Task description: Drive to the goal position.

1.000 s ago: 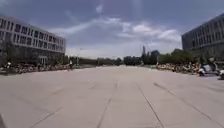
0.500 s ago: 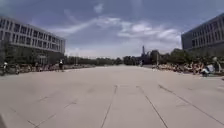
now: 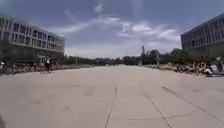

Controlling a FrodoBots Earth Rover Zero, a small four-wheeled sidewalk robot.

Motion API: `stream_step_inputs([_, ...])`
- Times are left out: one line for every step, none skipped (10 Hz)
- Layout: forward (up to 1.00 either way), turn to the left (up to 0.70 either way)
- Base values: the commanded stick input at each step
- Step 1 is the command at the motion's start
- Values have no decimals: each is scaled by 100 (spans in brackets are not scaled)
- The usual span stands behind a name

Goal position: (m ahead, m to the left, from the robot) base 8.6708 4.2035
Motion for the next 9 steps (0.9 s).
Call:
stream_step_inputs([60,0])
stream_step_inputs([60,0])
stream_step_inputs([60,0])
stream_step_inputs([60,0])
stream_step_inputs([60,0])
stream_step_inputs([60,0])
stream_step_inputs([60,0])
stream_step_inputs([60,0])
stream_step_inputs([60,0])
